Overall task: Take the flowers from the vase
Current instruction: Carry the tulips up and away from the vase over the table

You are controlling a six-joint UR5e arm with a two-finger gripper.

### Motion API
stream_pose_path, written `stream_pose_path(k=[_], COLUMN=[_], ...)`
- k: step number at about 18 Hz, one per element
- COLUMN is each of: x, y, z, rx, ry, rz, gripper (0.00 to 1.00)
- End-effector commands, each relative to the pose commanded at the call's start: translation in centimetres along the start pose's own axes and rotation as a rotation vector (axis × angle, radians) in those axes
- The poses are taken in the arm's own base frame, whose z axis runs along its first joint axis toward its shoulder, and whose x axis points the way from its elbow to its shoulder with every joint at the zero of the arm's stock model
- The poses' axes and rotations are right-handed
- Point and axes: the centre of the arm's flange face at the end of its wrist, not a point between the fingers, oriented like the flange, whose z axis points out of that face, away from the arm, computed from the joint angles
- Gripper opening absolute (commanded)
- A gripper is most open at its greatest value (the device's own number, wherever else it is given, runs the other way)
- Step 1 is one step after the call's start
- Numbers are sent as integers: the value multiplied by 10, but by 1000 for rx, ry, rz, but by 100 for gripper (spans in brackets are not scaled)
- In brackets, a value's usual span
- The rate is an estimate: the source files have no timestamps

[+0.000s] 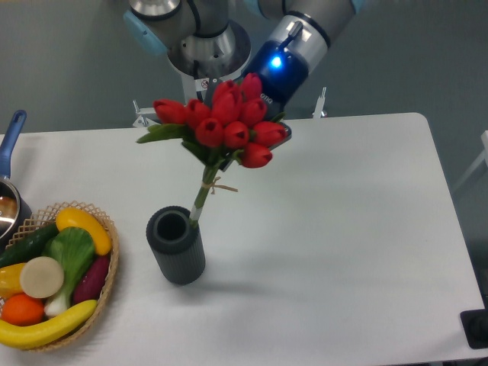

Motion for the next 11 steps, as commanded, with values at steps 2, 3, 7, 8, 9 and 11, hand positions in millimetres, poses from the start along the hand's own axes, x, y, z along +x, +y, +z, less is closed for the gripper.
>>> stream_pose_path(k=[2, 3, 7, 8, 9, 11], x=[-14, -23, -58, -67, -75, -86], y=[4, 9, 13, 15, 17, 21], z=[-17, -26, -49, -49, -49, -50], rx=[5, 7, 11, 10, 9, 5], ry=[-39, -60, -111, -113, -113, -118], rz=[-2, -9, -14, -8, -5, 0], gripper=[41, 41, 41, 41, 41, 41])
